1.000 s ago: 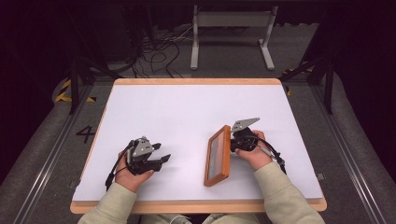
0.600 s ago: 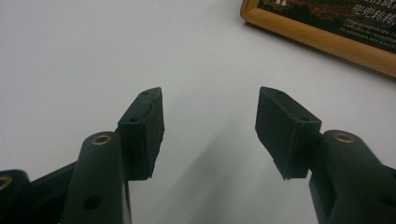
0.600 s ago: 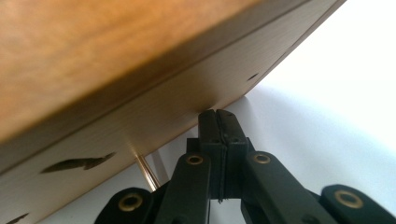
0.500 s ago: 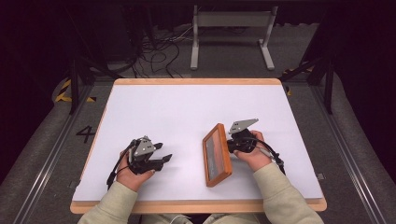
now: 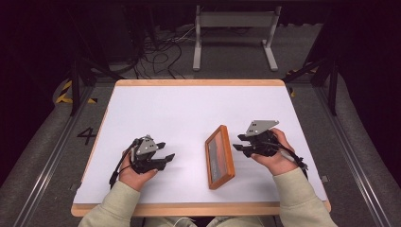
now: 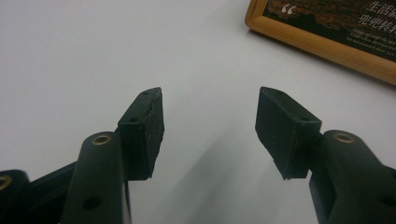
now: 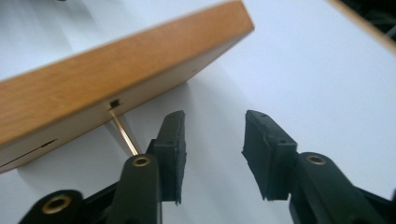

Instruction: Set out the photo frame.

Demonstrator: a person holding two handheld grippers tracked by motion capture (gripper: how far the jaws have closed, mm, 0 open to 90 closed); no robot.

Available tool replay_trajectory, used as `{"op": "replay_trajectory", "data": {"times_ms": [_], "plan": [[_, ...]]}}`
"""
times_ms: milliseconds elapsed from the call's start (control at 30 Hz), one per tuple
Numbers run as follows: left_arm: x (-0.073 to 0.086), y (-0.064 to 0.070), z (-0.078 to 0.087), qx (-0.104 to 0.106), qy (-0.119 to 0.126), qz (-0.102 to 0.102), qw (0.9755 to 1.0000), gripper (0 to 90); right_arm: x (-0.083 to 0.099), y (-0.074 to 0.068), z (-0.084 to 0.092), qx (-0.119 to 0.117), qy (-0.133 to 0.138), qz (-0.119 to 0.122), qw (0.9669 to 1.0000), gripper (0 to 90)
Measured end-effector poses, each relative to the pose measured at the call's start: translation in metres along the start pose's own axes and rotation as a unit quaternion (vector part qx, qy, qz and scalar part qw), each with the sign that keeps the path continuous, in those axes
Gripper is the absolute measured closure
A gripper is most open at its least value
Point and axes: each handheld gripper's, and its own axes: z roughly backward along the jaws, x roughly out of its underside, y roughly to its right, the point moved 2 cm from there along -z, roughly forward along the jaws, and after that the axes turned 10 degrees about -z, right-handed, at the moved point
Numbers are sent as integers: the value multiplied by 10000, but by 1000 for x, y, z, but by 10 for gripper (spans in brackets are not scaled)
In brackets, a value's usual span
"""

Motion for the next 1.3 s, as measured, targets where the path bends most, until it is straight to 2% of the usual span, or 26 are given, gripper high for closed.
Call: {"op": "replay_trajectory", "data": {"times_ms": [67, 100, 200, 233, 300, 400, 533, 600, 733, 867, 967, 1167, 1300], "plan": [[0, 1, 0, 11, -12, 1, 10000, 425, -4, -3, 6, 53, -5, 132, 9999, 565], [0, 1, -1, 15, -8, 4, 10000, 425, -6, -5, 9, 75, -53, 93, 9999, 531], [0, 1, 0, 10, -7, 6, 10000, 425, -10, -8, 14, 150, -166, 20, 9997, 511], [0, 0, 0, 9, -1, 6, 10000, 424, -12, -11, 18, 146, -227, -145, 9995, 476], [0, 1, 0, 2, -6, -4, 10000, 424, -15, -12, 22, 164, -184, -318, 9992, 474], [0, 1, 0, 4, -14, -6, 10000, 424, -19, -15, 28, 178, -173, -429, 9988, 464], [0, 1, 0, 7, -21, 8, 10000, 420, -23, -19, 31, 192, -90, -438, 9988, 450], [0, 1, 0, 22, -22, 9, 10000, 418, -27, -21, 33, 234, -65, -546, 9982, 435], [1, 1, 0, 23, -21, 30, 10000, 414, -33, -24, 37, 112, 55, -822, 9965, 432], [1, 1, 0, 18, -30, 45, 10000, 411, -40, -29, 36, 8, 34, -957, 9954, 416], [1, 1, 0, 21, -33, 41, 10000, 410, -46, -32, 31, -197, -63, -1251, 9919, 339], [2, 1, 0, 25, -31, 57, 10000, 409, -52, -37, 23, -245, -301, -1358, 9900, 278], [2, 1, 0, 33, -30, 53, 10000, 408, -53, -40, 14, -288, -539, -1466, 9873, 232]]}}
